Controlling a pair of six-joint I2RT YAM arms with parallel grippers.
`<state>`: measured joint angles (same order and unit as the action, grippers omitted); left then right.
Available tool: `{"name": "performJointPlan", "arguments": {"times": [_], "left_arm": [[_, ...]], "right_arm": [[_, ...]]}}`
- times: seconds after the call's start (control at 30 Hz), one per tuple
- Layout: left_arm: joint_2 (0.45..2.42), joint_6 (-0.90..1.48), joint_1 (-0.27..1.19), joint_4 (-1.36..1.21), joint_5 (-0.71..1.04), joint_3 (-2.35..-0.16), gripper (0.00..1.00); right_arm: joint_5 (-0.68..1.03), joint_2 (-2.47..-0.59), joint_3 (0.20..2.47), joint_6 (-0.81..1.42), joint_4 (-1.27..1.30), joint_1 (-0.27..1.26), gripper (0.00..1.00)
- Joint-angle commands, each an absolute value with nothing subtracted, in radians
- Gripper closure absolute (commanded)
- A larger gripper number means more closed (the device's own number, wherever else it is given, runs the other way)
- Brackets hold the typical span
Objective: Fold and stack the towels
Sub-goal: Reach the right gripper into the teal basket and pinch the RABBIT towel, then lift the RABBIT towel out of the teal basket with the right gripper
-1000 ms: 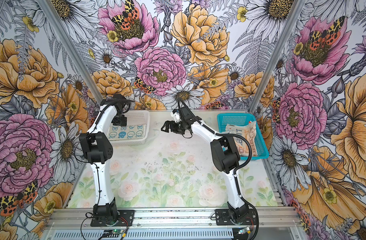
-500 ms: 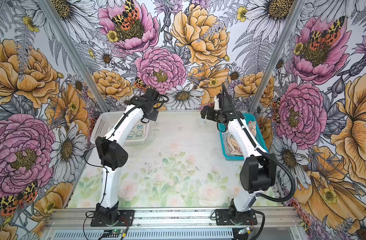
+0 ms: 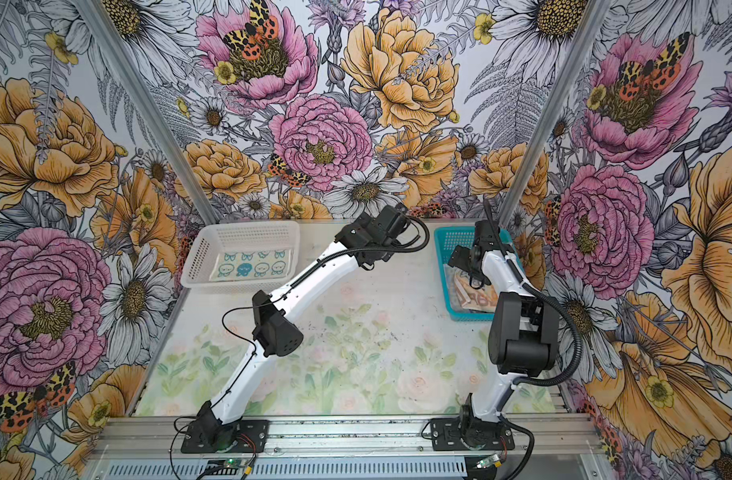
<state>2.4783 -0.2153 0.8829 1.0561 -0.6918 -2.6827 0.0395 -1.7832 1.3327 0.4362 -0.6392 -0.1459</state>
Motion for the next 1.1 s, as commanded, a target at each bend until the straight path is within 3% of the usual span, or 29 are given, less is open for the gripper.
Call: {"name": "performJointPlan", "arguments": {"times": [0.0,0.27,0.57,0.67,1.07], "left_arm": [[2.488,-0.283,0.914,0.944,-0.736,-2.702,0.01],[2.53,-0.294,0.956,0.886,-0.744,-2.685,0.01],[2.458,-0.217,0.934,0.889,-0.678,-2.589,0.01],[2.418,-0.195,0.924,0.889,-0.661,-2.565,0.01],[2.125,0.018,0.819,0.888,-0.493,-2.32,0.01]], "right_arm": [[0.011,-1.833,1.339,0.423,-0.62,-0.157,0.11],[0.09,-1.959,1.366,0.443,-0.591,-0.164,0.4],[0.124,-1.95,1.399,0.453,-0.591,-0.163,0.94],[0.13,-1.88,1.394,0.454,-0.595,-0.16,1.0],[0.172,-1.631,1.505,0.459,-0.701,-0.122,1.0]]}}
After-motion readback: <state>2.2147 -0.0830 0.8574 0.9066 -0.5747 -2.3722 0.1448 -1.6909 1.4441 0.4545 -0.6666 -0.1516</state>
